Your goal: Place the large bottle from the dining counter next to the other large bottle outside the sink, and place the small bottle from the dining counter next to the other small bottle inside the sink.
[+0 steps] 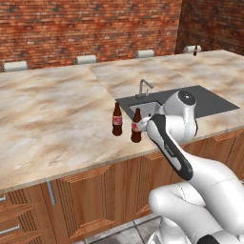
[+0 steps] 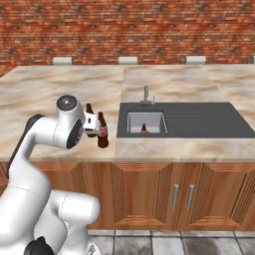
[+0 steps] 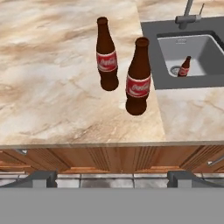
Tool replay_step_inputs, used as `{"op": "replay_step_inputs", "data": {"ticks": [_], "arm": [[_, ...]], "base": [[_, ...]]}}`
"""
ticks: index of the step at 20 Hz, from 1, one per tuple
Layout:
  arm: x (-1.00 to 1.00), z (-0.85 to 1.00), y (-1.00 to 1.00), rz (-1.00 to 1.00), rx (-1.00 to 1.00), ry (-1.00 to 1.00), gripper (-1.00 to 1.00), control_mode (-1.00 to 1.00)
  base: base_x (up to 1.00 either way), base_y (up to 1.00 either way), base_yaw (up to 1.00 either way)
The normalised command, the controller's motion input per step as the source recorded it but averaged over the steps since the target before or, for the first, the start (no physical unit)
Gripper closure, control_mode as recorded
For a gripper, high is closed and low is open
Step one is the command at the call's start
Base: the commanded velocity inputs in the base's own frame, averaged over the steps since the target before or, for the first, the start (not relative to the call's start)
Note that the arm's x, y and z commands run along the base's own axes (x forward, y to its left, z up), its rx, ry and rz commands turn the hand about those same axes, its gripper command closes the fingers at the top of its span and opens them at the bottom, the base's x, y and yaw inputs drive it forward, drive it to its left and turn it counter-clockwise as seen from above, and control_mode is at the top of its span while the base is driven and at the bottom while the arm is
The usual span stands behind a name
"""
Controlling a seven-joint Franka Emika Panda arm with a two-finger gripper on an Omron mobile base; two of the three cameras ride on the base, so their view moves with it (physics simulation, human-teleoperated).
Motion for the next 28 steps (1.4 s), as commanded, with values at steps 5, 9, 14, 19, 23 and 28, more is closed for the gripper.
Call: {"op": "replay_step_inputs", "data": {"ticks": [5,9,14,19,23,28], "arm": [[0.0,0.0,0.0,0.0,0.0,0.0,-1.0,1.0],[0.0,0.0,0.0,0.0,0.0,0.0,-1.0,1.0],[0.0,0.0,0.0,0.0,0.0,0.0,-1.0,1.0],[0.0,0.0,0.0,0.0,0.0,0.0,-1.0,1.0],[0.0,0.0,0.0,0.0,0.0,0.0,-1.0,1.0],[0.0,0.0,0.0,0.0,0.0,0.0,-1.0,1.0]], "base": [[-0.18,-0.02,0.07],[-0.55,0.0,0.09],[-0.36,0.13,0.11],[0.0,0.76,0.07],[0.0,1.0,0.07],[0.0,1.0,0.07]]}}
